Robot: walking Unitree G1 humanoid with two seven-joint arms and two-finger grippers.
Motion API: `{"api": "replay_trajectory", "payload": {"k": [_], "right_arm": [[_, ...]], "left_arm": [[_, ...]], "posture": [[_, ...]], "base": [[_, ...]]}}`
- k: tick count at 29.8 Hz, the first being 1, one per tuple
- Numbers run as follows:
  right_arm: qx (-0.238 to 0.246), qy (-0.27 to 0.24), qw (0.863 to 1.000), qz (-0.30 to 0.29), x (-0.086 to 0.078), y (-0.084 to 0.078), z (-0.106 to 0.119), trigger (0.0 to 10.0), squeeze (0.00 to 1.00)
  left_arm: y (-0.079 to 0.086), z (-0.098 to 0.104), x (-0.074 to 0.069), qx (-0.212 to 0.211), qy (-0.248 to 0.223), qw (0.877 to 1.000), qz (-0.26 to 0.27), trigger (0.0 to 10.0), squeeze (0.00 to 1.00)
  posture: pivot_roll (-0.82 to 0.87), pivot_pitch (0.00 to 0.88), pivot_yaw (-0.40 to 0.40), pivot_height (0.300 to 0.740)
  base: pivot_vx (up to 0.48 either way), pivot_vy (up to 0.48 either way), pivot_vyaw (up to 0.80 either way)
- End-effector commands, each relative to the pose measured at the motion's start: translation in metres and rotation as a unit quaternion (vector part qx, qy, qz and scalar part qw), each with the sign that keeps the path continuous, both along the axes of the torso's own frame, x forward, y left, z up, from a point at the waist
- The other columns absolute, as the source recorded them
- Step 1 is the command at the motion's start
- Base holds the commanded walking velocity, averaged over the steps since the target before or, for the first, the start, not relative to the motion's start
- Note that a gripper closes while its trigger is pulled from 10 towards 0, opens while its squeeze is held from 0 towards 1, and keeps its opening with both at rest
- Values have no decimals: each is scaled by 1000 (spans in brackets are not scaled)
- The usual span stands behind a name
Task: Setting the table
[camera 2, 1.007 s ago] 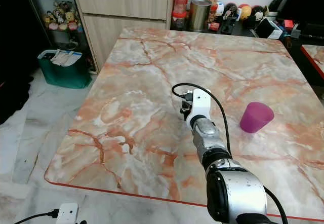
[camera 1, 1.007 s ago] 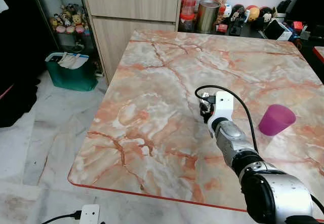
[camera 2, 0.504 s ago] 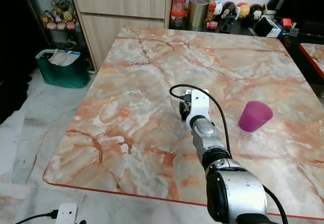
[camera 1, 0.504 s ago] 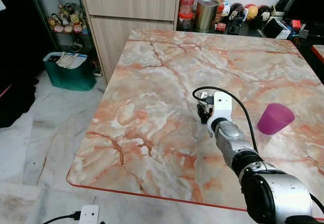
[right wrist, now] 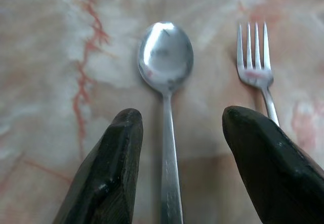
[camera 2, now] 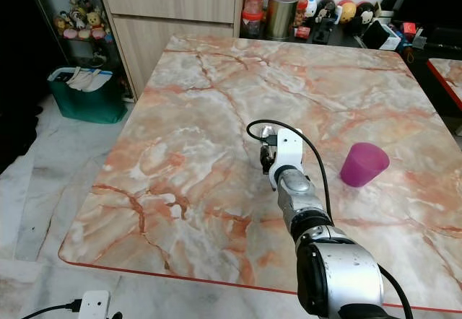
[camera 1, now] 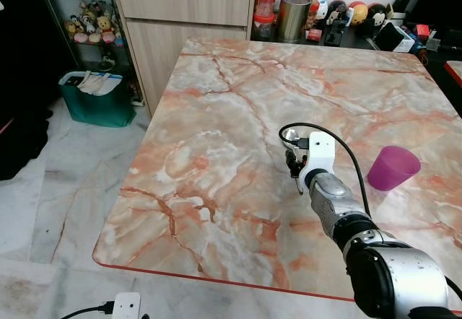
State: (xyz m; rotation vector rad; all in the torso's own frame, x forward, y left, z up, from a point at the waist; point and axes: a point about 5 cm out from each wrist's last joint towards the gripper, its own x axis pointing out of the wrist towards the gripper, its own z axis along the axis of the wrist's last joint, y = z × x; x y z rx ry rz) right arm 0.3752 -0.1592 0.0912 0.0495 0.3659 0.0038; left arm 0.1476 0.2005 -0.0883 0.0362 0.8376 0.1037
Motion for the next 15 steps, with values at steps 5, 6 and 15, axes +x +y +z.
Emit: {"api": "replay_trajectory", "payload": {"k": [5, 6, 15], "right_arm": [[10, 30, 999, -12, -8, -5, -14, 10000, 0], [10, 30, 999, -12, -8, -5, -14, 10000, 0], [21, 44, 999, -15, -13, -4, -22, 0, 0]], "left_arm": [[-11, -25, -66, -16, 124, 992, -17, 10000, 0], [-11, -25, -66, -16, 124, 992, -17, 10000, 0], [-15, -26, -68, -23, 129, 991, -25, 10000, 0]], "posture": [[162, 184, -79, 740], [162, 184, -79, 740], [165, 193, -79, 740]], "base": [[0, 0, 0], [0, 0, 0], [0, 0, 0]]}}
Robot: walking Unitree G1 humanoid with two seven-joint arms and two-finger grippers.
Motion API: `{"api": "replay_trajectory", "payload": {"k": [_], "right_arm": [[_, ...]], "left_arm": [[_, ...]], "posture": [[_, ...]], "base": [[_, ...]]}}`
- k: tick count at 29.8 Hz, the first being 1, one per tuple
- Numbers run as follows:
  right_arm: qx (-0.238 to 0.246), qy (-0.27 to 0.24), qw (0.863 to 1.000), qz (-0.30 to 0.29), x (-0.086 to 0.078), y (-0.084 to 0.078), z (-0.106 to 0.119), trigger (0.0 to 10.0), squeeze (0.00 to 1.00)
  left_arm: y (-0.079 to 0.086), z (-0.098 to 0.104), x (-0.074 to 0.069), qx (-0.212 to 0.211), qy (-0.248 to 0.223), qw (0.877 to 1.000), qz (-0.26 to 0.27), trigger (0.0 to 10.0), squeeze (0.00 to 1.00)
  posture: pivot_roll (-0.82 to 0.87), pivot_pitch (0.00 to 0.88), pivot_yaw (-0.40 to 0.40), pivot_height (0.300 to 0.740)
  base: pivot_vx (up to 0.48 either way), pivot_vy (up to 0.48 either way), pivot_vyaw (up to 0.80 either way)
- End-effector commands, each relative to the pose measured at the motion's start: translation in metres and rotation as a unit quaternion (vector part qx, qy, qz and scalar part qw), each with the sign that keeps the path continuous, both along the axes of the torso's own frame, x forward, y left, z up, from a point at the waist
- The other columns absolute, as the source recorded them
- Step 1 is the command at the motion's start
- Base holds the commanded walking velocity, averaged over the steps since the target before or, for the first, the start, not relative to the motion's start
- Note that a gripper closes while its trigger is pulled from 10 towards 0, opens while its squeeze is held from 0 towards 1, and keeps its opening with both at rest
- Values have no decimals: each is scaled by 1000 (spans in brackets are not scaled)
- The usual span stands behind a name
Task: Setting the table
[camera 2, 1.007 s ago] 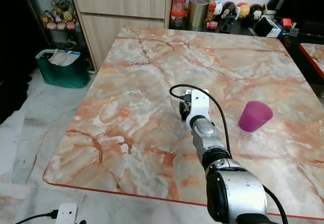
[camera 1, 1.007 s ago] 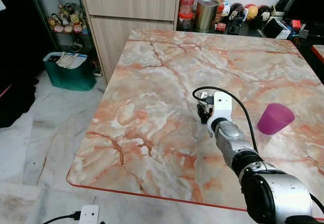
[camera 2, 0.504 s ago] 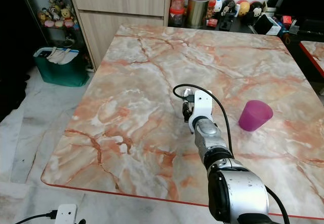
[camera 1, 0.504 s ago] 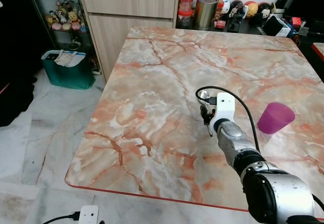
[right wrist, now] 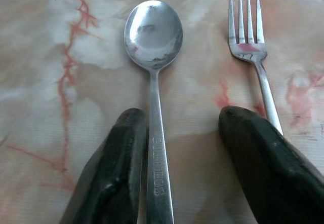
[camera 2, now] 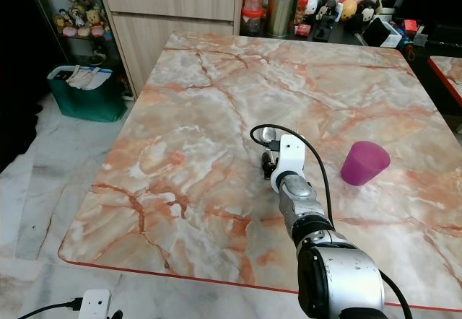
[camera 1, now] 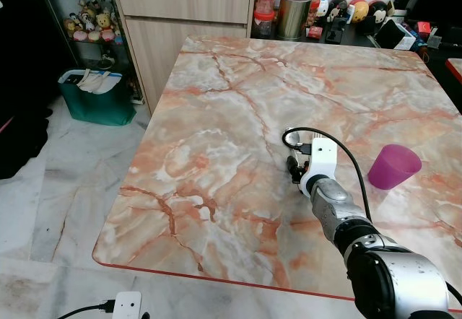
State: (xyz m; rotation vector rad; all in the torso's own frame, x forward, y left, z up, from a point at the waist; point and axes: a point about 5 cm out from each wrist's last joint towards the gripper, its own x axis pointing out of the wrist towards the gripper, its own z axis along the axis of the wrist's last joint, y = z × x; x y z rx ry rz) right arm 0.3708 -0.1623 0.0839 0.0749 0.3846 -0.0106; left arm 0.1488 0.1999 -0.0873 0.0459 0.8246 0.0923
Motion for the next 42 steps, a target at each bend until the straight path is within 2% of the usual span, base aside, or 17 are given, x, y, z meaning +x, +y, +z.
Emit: {"api": "replay_trajectory", "payload": {"k": [1, 12, 19, 34, 35, 36, 38, 41, 42], "right_arm": [[10, 34, 999, -6, -9, -1, -15, 0, 0], [16, 28, 999, 12, -7, 6, -13, 0, 0], [21, 27, 999, 18, -8, 11, -14, 0, 0], [15, 29, 998, 47, -15, 22, -25, 0, 0], [6, 21, 998, 57, -14, 25, -23, 392, 0], [3, 5, 998, 70, -12, 31, -19, 10000, 0], [-3, -14, 996, 83, -9, 36, -13, 10000, 0], [17, -58, 994, 95, -4, 46, 1, 10000, 0], [17, -58, 994, 95, -4, 46, 1, 10000, 0]], "left_arm": [[-14, -27, -69, -24, 135, 990, -18, 10000, 0], [-18, -28, -70, -30, 142, 989, -21, 10000, 0], [-18, -27, -63, -32, 140, 989, -22, 10000, 0], [-16, -26, -58, -26, 143, 989, -17, 10000, 0], [-16, -26, -57, -24, 142, 990, -13, 10000, 0], [-15, -25, -52, -21, 138, 990, -7, 10000, 0], [-14, -24, -46, -21, 132, 991, -4, 10000, 0], [-15, -21, -36, -22, 119, 993, 0, 10000, 0], [-15, -21, -36, -22, 119, 993, 0, 10000, 0]], "posture": [[165, 193, -79, 740], [160, 194, -80, 740], [159, 179, -82, 740], [164, 131, -88, 740], [167, 111, -92, 740], [164, 94, -95, 740], [162, 80, -97, 740], [152, 41, -102, 740], [152, 41, -102, 740]], "base": [[0, 0, 0], [0, 0, 0], [0, 0, 0], [0, 0, 0], [0, 0, 0], [0, 0, 0], [0, 0, 0], [0, 0, 0], [0, 0, 0]]}}
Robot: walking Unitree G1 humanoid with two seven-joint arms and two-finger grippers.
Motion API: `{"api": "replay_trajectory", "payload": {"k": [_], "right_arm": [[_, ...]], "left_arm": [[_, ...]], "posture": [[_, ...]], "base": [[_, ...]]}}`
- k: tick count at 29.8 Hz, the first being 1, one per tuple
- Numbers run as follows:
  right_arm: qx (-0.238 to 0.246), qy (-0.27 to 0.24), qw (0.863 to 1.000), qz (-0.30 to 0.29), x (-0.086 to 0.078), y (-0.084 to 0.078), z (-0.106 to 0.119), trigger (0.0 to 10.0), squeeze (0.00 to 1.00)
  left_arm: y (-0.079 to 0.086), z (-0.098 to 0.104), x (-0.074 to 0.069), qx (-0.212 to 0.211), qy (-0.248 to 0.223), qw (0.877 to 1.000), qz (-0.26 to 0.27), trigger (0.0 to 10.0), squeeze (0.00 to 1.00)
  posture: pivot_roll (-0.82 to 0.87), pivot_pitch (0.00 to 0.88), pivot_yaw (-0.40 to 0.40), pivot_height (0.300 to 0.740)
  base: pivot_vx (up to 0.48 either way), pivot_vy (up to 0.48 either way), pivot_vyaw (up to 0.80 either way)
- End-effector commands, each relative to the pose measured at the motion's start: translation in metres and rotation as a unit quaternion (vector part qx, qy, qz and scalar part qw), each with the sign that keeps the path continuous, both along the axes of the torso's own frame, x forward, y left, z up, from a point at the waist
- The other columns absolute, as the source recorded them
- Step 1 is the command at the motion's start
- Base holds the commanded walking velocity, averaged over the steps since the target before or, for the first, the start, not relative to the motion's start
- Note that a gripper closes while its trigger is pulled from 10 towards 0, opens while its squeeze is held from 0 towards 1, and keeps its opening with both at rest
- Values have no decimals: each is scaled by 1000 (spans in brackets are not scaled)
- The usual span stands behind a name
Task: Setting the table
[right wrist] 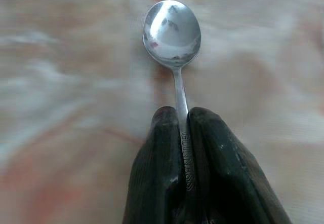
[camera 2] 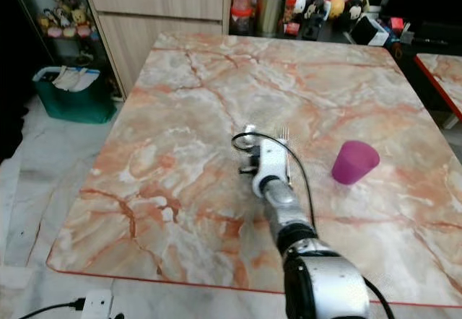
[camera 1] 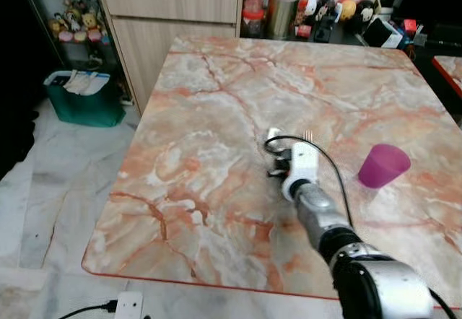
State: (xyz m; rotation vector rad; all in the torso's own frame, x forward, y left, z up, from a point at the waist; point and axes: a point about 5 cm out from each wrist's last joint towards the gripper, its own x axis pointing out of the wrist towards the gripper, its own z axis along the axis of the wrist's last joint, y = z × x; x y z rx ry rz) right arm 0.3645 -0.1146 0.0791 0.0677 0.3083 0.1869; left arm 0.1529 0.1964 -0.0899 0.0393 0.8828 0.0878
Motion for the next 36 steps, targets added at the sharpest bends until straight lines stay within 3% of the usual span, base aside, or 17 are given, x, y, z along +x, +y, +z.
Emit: {"api": "replay_trajectory", "payload": {"k": [1, 7, 8, 10, 15, 17, 19, 26, 36], "right_arm": [[8, -28, 1000, 3, 4, 0, 9, 10000, 0], [-17, -107, 994, 26, 7, 9, 27, 10000, 0], [-15, -149, 987, 48, 6, 17, 35, 10000, 0], [0, -183, 982, 50, 4, 21, 41, 10000, 0], [-2, -193, 980, 42, 3, 21, 42, 10000, 0], [3, -201, 979, 37, 2, 22, 43, 10000, 0], [14, -224, 974, 25, 1, 25, 49, 10000, 0], [5, -235, 972, 25, -3, 28, 47, 10000, 0], [-3, -261, 964, 41, -3, 43, 56, 10000, 0]], "left_arm": [[-11, -18, -38, -17, 89, 996, 2, 10000, 0], [-10, -15, -25, -18, 86, 996, 7, 10000, 0], [-6, -14, -22, -17, 82, 996, 16, 10000, 0], [-3, -13, -21, -15, 84, 996, 19, 10000, 0], [-1, -13, -21, -14, 86, 996, 19, 10000, 0], [2, -11, -18, -10, 83, 996, 19, 10000, 0], [7, -6, -6, -8, 66, 998, 11, 10000, 0], [6, -3, 3, -9, 53, 999, -4, 10000, 0], [7, -1, 8, -4, 55, 998, -17, 10000, 0]], "posture": [[149, 26, -104, 740], [134, 0, -99, 740], [119, 0, -88, 740], [116, 0, -81, 740], [115, 0, -80, 740], [96, 0, -59, 740], [79, 0, -41, 740], [57, 0, -13, 740], [48, 0, -4, 740]], "base": [[0, 0, 0], [0, 0, 0], [0, 0, 0], [0, 0, 0], [0, 0, 0], [0, 0, 0], [0, 0, 0], [0, 0, 0], [0, -298, 0]]}}
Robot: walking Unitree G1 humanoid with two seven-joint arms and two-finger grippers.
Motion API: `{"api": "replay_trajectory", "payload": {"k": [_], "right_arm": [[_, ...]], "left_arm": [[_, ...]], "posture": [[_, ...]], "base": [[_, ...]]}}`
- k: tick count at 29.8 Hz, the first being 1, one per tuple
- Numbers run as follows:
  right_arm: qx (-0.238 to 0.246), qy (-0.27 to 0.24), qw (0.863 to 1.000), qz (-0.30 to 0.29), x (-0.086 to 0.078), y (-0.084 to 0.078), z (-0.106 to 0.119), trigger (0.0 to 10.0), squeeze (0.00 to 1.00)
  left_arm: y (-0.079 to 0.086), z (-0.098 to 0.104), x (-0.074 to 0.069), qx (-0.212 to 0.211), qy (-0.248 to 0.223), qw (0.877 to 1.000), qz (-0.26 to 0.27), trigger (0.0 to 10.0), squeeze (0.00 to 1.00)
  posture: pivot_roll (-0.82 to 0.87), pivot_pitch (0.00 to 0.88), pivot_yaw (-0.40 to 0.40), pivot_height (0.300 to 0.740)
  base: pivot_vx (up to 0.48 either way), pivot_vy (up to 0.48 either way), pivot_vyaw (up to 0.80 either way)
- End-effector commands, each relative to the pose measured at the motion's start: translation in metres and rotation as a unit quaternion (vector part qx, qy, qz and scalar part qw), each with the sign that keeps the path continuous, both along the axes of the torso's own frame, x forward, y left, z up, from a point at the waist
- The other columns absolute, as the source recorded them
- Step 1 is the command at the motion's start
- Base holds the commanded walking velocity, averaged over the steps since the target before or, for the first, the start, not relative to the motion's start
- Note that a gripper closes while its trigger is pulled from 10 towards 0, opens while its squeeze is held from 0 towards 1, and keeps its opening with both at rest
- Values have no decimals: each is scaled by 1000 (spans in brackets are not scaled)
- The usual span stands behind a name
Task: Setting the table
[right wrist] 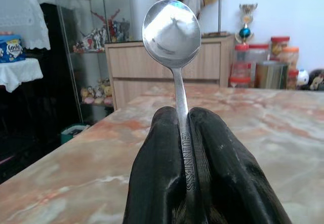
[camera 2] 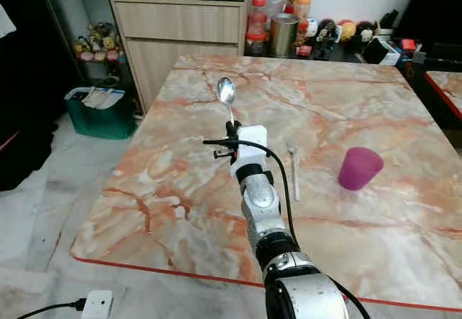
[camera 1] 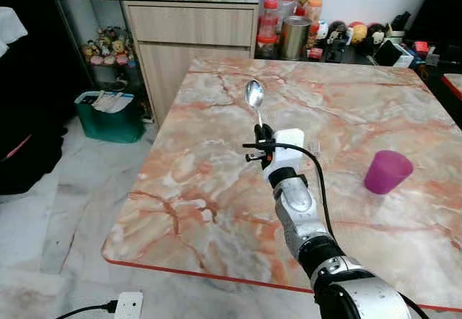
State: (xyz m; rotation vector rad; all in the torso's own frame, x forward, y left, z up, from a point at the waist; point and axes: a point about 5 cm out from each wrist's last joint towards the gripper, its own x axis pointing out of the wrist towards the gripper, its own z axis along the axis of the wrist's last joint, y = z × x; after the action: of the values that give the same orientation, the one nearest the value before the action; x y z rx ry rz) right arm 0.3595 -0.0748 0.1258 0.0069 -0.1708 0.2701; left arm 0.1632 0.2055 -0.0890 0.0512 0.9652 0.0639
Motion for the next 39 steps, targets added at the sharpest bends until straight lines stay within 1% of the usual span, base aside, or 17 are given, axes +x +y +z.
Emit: {"api": "replay_trajectory", "payload": {"k": [1, 11, 19, 28, 39], "right_arm": [[-2, -24, 1000, 7, 2, 3, 10, 10000, 0], [-5, -29, 999, 16, 2, 7, 13, 10000, 0], [-4, -36, 999, 13, 4, 6, 18, 10000, 0], [-7, -37, 999, 11, 5, 3, 18, 10000, 0], [-5, -37, 999, 6, 4, -1, 17, 10000, 0]], "left_arm": [[-2, -2, -1, -3, 12, 1000, -7, 10000, 0], [-3, -2, -3, -4, 15, 1000, -9, 10000, 0], [-4, -2, -2, -6, 14, 1000, -9, 10000, 0], [-8, -2, -1, -7, 13, 1000, -7, 10000, 0], [-8, -3, -3, -6, 16, 1000, -6, 10000, 0]], "posture": [[51, 0, -7, 740], [53, 0, -12, 740], [50, 0, -16, 740], [51, 0, -24, 740], [37, 0, -20, 740]], "base": [[0, -292, 0], [0, -292, 0], [0, -293, 0], [0, -294, 0], [0, -293, 0]]}}
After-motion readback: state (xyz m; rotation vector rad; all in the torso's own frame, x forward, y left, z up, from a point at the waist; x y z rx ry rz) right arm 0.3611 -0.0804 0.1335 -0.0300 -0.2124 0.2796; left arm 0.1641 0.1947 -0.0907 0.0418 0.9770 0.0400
